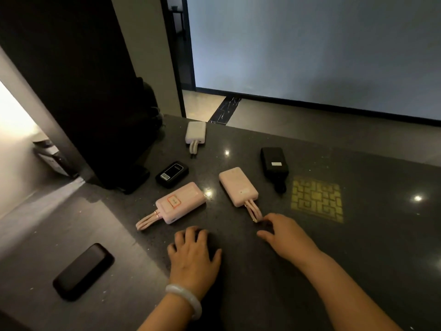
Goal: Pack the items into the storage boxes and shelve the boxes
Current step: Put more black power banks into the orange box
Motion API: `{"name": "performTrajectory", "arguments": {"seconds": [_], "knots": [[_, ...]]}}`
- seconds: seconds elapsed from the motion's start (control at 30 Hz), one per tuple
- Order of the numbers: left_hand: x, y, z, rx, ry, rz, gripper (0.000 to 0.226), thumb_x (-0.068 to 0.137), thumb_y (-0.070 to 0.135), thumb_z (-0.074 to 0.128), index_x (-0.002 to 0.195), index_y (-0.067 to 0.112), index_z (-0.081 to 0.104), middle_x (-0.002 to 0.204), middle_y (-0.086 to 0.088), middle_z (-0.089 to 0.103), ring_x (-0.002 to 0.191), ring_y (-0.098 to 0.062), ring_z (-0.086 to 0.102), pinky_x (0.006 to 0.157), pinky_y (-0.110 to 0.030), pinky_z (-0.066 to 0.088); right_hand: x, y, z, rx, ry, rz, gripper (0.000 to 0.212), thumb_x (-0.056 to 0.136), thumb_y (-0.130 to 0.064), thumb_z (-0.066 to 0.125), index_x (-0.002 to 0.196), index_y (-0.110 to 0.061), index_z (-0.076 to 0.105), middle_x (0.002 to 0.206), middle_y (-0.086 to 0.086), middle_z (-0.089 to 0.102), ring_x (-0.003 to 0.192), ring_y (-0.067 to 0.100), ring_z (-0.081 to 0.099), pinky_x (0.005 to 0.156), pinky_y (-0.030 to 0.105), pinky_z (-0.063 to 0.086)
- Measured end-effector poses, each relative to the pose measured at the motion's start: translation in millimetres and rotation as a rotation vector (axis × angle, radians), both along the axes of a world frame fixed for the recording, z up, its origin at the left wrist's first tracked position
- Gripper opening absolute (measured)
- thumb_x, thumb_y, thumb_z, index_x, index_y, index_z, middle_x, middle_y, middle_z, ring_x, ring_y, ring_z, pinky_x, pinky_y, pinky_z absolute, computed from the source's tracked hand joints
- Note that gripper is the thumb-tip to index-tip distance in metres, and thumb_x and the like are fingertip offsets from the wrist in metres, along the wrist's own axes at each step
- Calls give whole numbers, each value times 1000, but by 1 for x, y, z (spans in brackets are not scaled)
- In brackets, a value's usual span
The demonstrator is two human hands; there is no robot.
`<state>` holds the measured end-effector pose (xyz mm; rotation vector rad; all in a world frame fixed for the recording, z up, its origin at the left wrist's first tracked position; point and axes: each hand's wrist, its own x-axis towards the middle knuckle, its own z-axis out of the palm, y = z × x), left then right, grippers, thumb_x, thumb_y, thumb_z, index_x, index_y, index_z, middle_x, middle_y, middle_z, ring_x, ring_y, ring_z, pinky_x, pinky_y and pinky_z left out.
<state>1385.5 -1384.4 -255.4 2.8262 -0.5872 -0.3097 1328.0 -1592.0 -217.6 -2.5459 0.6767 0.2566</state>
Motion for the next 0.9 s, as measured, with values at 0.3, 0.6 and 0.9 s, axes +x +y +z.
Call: {"name": "performTrajectory", "arguments": {"seconds": [0.3,0.6,0.9], "knots": [[54,-66,-8,-81,-30,-232,59,83,56,53,135,32,40,142,3,31,133,-23,25,110,-46,25,34,-34,-6,-8,-103,-225,44,88,-33,64,128,-19,52,127,2,53,111,17,54,89,31,47],[71,-82,-22,-168,-85,-129,55,79,59,54,127,36,44,131,8,40,125,-17,34,110,-43,25,110,-89,-17,-1,-272,-509,86,76,-46,75,141,-9,32,141,15,33,130,32,35,104,40,36],[71,-81,-22,-174,-74,-128,57,80,59,54,130,35,42,135,7,38,129,-18,32,113,-45,24,98,-102,-38,223,-314,-479,86,81,-13,73,150,-21,21,145,10,42,132,27,42,108,45,37]]}}
